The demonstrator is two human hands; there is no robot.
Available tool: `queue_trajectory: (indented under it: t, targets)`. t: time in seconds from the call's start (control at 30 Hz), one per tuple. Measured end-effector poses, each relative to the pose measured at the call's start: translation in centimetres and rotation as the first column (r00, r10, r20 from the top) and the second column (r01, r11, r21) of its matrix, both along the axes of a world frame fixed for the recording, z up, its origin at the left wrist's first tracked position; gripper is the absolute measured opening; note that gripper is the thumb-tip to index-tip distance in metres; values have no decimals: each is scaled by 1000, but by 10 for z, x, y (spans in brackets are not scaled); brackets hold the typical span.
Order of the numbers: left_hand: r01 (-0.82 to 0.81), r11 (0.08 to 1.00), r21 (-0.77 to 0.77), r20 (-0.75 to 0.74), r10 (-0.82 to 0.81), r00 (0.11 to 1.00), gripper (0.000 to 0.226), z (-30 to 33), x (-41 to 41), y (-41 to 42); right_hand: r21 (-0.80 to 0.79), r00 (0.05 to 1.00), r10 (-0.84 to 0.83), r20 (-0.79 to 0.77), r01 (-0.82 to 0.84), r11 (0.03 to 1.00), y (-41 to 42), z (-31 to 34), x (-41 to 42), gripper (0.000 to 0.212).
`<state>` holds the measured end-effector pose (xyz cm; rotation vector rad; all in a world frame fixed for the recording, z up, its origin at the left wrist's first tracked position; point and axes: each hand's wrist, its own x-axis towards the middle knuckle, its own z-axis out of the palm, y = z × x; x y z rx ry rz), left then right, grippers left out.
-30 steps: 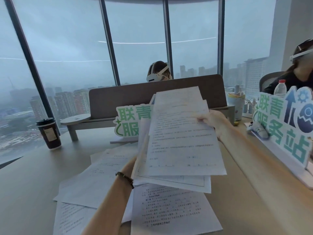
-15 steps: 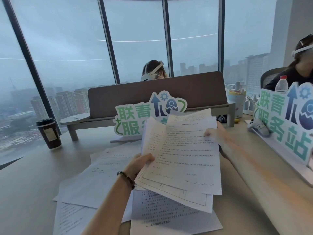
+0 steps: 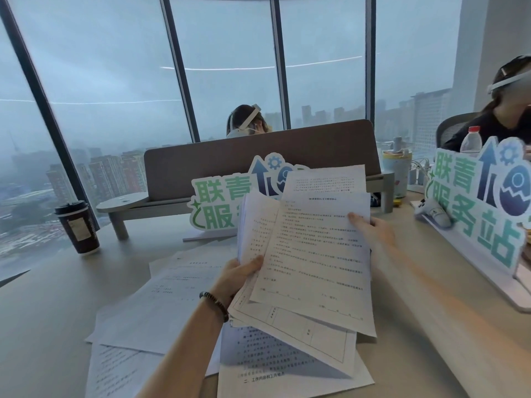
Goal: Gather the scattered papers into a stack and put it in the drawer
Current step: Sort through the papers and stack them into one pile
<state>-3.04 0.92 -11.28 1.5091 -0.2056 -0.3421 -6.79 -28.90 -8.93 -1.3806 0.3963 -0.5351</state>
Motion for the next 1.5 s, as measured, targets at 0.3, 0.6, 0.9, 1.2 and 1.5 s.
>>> queue_trajectory:
  t: [0.3, 0.6, 0.9, 1.2, 1.5]
  targets:
    - [-187, 977, -106, 11, 190, 982, 18, 0, 1, -2, -26, 1000, -4, -19, 4, 1000, 0, -4, 1, 17]
    - [-249, 961, -118, -6, 250, 968, 26, 2, -2, -3, -48, 990, -12, -143, 5, 999, 18, -14, 6, 34]
    - [-257, 963, -84, -5, 258, 966, 29, 1, -3, -5, -44, 979, -19, -203, 10, 999, 28, -16, 4, 6]
    - [-256, 964, -70, 14, 257, 966, 26, 2, -5, -6, 50, 970, 11, -242, 1, 999, 30, -21, 6, 37]
    - [-257, 966, -25, -13, 257, 966, 52, 7, -8, -7, 38, 984, 91, -155, -86, 996, 28, -8, 1, 6]
